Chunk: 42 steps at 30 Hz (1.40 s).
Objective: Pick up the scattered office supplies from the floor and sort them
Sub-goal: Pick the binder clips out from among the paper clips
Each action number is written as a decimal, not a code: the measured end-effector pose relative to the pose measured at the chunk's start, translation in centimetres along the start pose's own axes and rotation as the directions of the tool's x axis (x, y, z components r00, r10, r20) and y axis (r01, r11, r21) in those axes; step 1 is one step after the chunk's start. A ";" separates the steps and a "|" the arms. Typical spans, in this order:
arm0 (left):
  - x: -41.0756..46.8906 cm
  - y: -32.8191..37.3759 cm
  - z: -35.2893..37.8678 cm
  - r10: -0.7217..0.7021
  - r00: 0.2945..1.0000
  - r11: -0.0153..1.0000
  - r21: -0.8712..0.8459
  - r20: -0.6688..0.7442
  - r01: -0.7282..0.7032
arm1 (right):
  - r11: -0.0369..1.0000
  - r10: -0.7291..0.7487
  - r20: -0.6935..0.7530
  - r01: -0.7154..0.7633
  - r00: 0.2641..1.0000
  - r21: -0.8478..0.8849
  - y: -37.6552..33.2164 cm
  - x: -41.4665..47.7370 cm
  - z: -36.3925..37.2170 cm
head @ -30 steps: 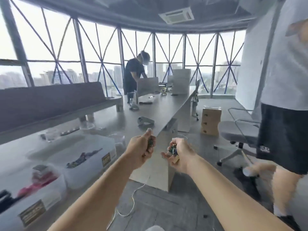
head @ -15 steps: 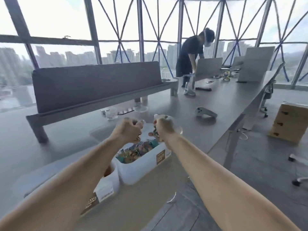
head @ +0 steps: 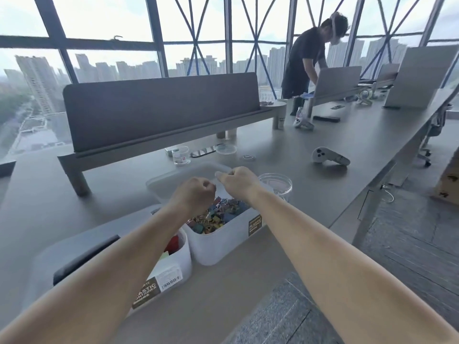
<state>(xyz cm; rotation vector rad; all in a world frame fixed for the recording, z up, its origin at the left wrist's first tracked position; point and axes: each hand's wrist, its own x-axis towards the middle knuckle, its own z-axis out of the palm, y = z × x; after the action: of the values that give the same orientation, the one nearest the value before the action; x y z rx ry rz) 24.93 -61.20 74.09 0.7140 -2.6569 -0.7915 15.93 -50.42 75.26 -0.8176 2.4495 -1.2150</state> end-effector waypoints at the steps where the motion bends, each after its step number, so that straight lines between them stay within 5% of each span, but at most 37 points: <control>1: -0.3 0.2 -0.2 -0.007 1.000 1.000 -0.006 0.003 0.007 | 1.000 -0.004 -0.012 0.003 1.000 -0.021 0.1 -0.1 -0.2; 12: -9.4 6.1 -1.5 0.219 0.975 0.976 0.001 0.047 -0.219 | 0.908 -0.132 -0.102 0.079 0.986 -0.412 4.0 -11.9 -7.9; 23: -24.0 12.6 12.7 0.437 0.817 0.895 -0.098 0.377 -0.435 | 0.802 0.208 -0.247 -0.310 0.946 -0.510 19.0 -35.7 -12.0; 33: -30.8 9.7 33.0 0.291 0.603 0.899 0.003 0.743 -0.437 | 0.695 0.611 -0.176 -0.629 0.772 -0.349 37.2 -48.3 -7.5; 42: -28.8 5.9 46.7 0.144 0.483 0.906 0.081 0.864 -0.416 | 0.603 0.769 -0.119 -0.775 0.628 -0.190 49.0 -47.4 -3.1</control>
<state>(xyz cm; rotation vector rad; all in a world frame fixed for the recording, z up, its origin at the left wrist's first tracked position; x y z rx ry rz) 28.66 -21.38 36.11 -0.2143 -3.6904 -0.7910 34.61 3.84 38.27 0.2740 2.5145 -0.6034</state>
